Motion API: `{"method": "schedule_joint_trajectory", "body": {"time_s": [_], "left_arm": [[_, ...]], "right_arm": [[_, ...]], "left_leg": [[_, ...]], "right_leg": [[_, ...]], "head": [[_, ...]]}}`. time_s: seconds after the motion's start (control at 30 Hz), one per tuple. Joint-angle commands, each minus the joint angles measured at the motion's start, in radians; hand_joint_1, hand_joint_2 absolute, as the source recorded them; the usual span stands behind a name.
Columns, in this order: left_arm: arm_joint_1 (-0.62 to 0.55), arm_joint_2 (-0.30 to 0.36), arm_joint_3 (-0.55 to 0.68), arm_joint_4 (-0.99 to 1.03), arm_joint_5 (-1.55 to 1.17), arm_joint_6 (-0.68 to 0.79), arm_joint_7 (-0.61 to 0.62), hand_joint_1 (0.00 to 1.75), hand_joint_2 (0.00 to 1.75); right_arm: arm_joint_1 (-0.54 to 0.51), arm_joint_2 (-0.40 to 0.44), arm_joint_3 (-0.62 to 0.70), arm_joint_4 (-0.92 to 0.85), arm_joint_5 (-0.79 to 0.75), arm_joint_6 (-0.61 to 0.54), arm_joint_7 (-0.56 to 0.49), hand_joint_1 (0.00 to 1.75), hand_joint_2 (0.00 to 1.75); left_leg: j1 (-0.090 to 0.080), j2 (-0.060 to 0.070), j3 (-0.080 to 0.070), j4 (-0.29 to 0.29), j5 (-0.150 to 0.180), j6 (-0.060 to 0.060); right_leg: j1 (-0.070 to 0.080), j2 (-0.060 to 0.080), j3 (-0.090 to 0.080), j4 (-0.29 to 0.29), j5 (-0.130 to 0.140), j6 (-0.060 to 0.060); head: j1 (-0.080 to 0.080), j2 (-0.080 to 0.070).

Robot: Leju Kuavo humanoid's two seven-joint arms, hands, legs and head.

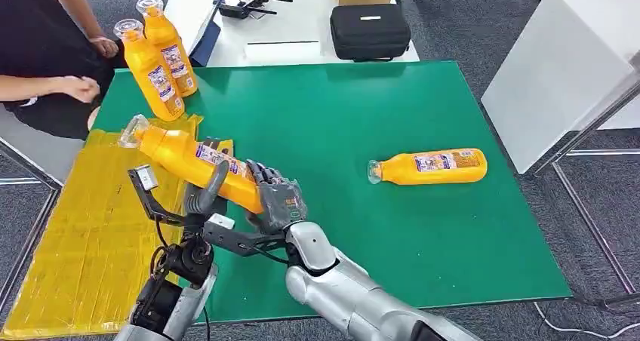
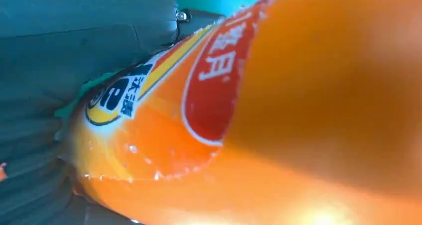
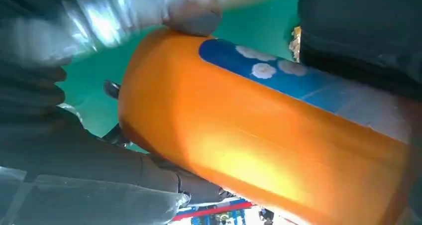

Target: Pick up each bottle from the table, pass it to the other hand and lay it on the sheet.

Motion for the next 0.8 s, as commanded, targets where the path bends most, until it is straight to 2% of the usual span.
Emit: {"method": "schedule_joint_trajectory", "body": {"time_s": [0.03, 0.2, 0.23, 0.4, 0.5, 0.53, 0.57, 0.6, 0.67, 0.73, 0.77, 0.8], "left_arm": [[-0.090, -0.004, -0.040, 0.049, -0.006, 0.020, -0.011, 1.75, 1.75], [-0.093, 0.001, -0.034, 0.049, -0.006, 0.025, -0.018, 1.75, 1.75], [-0.093, 0.001, -0.034, 0.049, -0.006, 0.025, -0.018, 1.75, 1.75], [-0.089, 0.004, -0.026, 0.043, -0.018, 0.043, -0.039, 1.75, 1.75], [-0.091, 0.019, -0.018, 0.026, -0.086, 0.102, -0.099, 1.75, 1.75], [-0.093, 0.024, -0.015, 0.020, -0.112, 0.122, -0.119, 1.75, 1.75], [-0.097, 0.034, -0.003, 0.004, -0.166, 0.165, -0.156, 1.75, 1.75], [-0.095, 0.042, 0.015, -0.019, -0.209, 0.198, -0.181, 1.75, 1.75], [-0.078, 0.072, 0.071, -0.102, -0.440, 0.369, -0.266, 1.75, 1.75], [-0.061, 0.098, 0.129, -0.155, -0.673, 0.518, -0.291, 1.75, 1.75], [-0.063, 0.121, 0.147, -0.137, -0.872, 0.632, -0.282, 1.75, 1.75], [-0.066, 0.136, 0.176, -0.104, -1.031, 0.670, -0.221, 1.75, 1.75]], "right_arm": [[0.022, -0.002, 0.181, 0.004, -0.013, 0.069, -0.045, 1.75, 1.75], [0.018, -0.002, 0.184, 0.008, -0.026, 0.074, -0.050, 1.75, 1.75], [0.018, -0.002, 0.184, 0.008, -0.026, 0.074, -0.050, 1.75, 1.75], [0.017, -0.002, 0.185, 0.019, -0.040, 0.072, -0.048, 1.75, 1.75], [0.009, -0.002, 0.166, 0.054, -0.058, 0.058, -0.037, 1.75, 1.75], [0.003, -0.002, 0.164, 0.065, -0.050, 0.046, -0.038, 0.66, 1.75], [-0.004, -0.002, 0.143, 0.092, -0.048, 0.035, -0.052, 0.00, 1.75], [-0.006, -0.002, 0.107, 0.116, -0.064, 0.043, -0.074, 0.00, 0.00], [-0.012, -0.004, 0.014, 0.178, -0.028, -0.018, -0.103, 0.00, 0.00], [0.003, -0.057, -0.093, 0.148, 0.019, -0.062, -0.125, 0.00, 0.00], [0.019, -0.090, -0.148, 0.109, 0.050, -0.083, -0.133, 0.00, 0.00], [0.046, -0.135, -0.231, 0.039, 0.099, -0.104, -0.138, 0.00, 0.00]], "left_leg": [[0.001, -0.003, 0.003, 0.000, -0.001, 0.000], [0.001, -0.004, 0.007, 0.001, -0.003, -0.001], [0.001, -0.003, 0.003, 0.000, -0.001, 0.000], [0.001, -0.004, 0.003, 0.000, -0.001, 0.000], [0.001, -0.004, 0.005, 0.000, -0.002, 0.000], [0.001, -0.003, 0.003, 0.000, -0.001, 0.000], [0.001, -0.004, 0.004, 0.000, -0.002, 0.000], [0.001, -0.004, 0.006, 0.001, -0.003, -0.001], [0.001, -0.004, 0.005, 0.001, -0.002, -0.001], [0.001, -0.002, 0.003, 0.001, -0.002, -0.001], [0.002, -0.002, 0.002, 0.000, -0.001, -0.001], [0.001, -0.002, 0.005, 0.000, -0.002, -0.001]], "right_leg": [[0.001, -0.005, 0.004, 0.000, -0.002, -0.002], [0.002, -0.008, 0.008, 0.002, -0.005, -0.003], [0.001, -0.006, 0.004, 0.000, -0.002, -0.002], [0.002, -0.006, 0.005, 0.000, -0.003, -0.002], [0.002, -0.007, 0.007, 0.001, -0.004, -0.003], [0.001, -0.005, 0.004, 0.000, -0.002, -0.002], [0.002, -0.006, 0.005, 0.001, -0.003, -0.002], [0.002, -0.008, 0.007, 0.001, -0.004, -0.003], [0.002, -0.007, 0.006, 0.002, -0.004, -0.003], [0.001, -0.005, 0.004, 0.001, -0.002, -0.003], [0.002, -0.004, 0.003, 0.000, -0.001, -0.002], [0.002, -0.005, 0.006, 0.000, -0.002, -0.003]], "head": [[0.000, 0.000], [0.000, 0.000], [0.000, 0.000], [0.000, 0.000], [0.000, 0.000], [0.000, 0.000], [0.000, 0.000], [0.000, 0.000], [0.000, 0.000], [0.000, 0.000], [0.001, 0.000], [0.000, 0.000]]}}
